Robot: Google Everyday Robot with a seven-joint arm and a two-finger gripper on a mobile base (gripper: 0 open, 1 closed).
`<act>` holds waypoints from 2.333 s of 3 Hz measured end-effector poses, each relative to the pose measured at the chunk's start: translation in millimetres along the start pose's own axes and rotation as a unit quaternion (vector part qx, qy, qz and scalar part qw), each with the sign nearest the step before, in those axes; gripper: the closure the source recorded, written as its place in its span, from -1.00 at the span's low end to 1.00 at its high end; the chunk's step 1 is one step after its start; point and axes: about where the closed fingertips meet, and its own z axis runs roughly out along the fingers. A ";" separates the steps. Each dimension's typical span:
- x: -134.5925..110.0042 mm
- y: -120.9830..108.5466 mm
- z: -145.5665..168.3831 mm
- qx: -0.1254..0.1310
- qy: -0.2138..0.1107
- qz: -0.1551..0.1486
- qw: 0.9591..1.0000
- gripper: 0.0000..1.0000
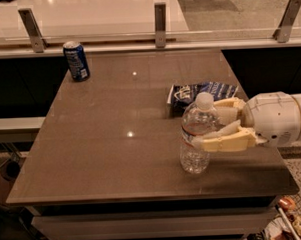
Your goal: Move water bottle near pepsi can
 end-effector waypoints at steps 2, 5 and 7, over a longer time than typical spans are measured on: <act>-1.4 0.7 2.0 -0.002 0.000 -0.001 1.000 1.00; -51.9 -72.0 -21.2 0.101 -0.030 0.012 0.994 1.00; -71.6 -138.3 -26.6 0.194 0.004 0.010 0.981 1.00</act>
Offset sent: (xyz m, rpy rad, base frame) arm -0.0004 0.0018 0.0008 -0.0010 -0.0015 0.0033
